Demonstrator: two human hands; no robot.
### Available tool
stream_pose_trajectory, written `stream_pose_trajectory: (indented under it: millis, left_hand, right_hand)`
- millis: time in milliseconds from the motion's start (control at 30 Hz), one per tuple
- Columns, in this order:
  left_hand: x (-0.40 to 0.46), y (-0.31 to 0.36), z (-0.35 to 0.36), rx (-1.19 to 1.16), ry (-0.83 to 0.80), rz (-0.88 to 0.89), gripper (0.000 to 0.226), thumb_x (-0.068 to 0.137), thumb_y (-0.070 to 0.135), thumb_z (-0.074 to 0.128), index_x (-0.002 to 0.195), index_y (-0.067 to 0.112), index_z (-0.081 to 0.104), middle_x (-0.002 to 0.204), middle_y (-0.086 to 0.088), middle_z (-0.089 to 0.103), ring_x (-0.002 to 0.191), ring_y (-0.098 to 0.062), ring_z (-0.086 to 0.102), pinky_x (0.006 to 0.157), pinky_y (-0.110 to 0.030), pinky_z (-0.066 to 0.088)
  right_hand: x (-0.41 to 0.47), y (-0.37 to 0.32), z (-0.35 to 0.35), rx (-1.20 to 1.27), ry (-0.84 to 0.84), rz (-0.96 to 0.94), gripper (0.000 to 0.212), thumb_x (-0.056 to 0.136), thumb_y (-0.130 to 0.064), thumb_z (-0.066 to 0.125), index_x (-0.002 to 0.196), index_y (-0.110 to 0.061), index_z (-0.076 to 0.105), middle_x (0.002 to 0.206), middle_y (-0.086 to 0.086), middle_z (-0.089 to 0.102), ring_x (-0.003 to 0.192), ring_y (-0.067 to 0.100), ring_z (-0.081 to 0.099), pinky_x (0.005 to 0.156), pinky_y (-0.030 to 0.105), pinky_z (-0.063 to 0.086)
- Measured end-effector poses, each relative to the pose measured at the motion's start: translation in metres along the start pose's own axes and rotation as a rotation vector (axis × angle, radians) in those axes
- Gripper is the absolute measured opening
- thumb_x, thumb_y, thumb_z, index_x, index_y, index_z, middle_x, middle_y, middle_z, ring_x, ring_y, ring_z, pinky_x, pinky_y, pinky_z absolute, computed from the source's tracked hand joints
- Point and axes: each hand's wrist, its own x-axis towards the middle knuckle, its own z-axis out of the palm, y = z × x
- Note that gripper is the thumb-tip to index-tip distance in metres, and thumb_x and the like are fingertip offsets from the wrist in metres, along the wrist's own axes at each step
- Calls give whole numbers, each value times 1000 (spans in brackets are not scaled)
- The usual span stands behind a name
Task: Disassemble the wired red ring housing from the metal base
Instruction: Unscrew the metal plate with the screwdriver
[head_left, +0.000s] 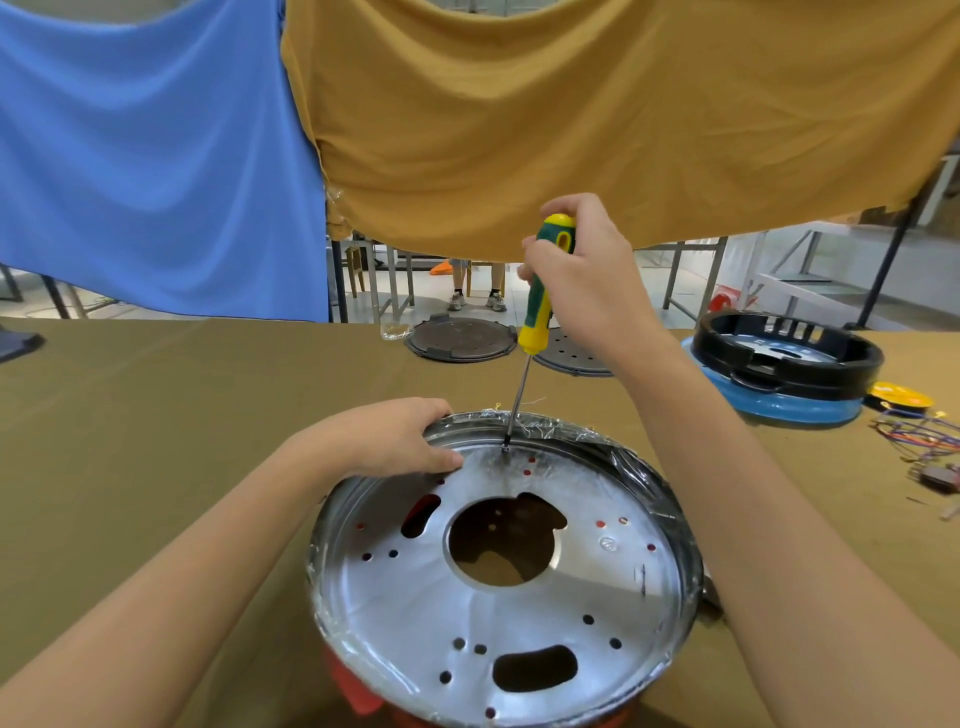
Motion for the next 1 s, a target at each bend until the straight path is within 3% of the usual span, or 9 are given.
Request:
stream_pose_trajectory:
  millis: [100,267,367,467,633,733,833,900,1000]
  left_hand:
    - [0,1,-1,-1,-5,-26,42,92,49,60,125,26,50,121,5,60,110,-18,58,99,-39,47]
    - [1,1,1,-16,-7,-17,30,92,50,60,112,30,49,111,8,60,100,-13,58,91,-34,48]
    - [1,1,0,-14,-5,-14,30,92,49,60,112,27,52,109,7,61,99,-15,59,92,-38,49]
    - [1,1,-1,-3,-1,8,22,93,48,60,101,28,51,102,4,62,95,-18,60,91,-42,49]
    - [1,0,0,-6,0,-1,28,93,48,60,111,29,49,105,6,61,95,-15,59,89,-38,49]
    - [1,-1,0,-13,10,10,37,92,47,60,123,36,44,110,12,61,95,-8,59,87,-33,49]
    - [2,-2,0,-22,12,28,35,92,45,61,123,37,45,106,15,62,92,-5,59,84,-30,48]
    - [3,-2,0,-27,10,35,34,92,45,61,121,38,46,105,15,62,92,-4,59,84,-30,48]
    - [4,-3,0,-35,11,43,33,92,45,61,120,38,46,108,14,61,95,-6,59,89,-34,49]
  right_hand:
    - [-2,-1,1,-14,-59,-21,18,96,-19,47,114,-19,50,90,-4,51,76,20,58,51,15,44]
    - [-3,3,6,-239,16,-145,38,93,-42,64,125,-25,53,103,1,41,77,4,43,61,6,36]
    - [-1,0,0,-211,7,-129,44,96,-28,62,136,-21,47,104,1,55,82,11,53,63,9,41]
    - [-2,-3,-2,-143,7,-126,27,95,-14,49,121,-16,52,81,-4,51,65,7,45,53,15,37]
    - [-4,-3,2,-221,33,-152,29,94,-38,62,118,-23,60,103,2,43,85,14,49,72,16,42]
    - [0,-2,-5,-266,67,-141,31,95,-26,60,126,-22,60,104,1,55,77,12,51,64,14,37]
    - [2,-2,-8,-203,51,-98,31,94,-17,47,123,-15,59,84,-6,55,61,7,44,51,13,33]
    - [-1,-2,-5,-196,10,-107,25,95,-22,48,118,-18,59,85,-4,51,69,10,46,54,13,33]
    - [-3,-2,0,-235,24,-132,29,93,-38,63,119,-25,61,105,2,42,94,19,48,76,17,39]
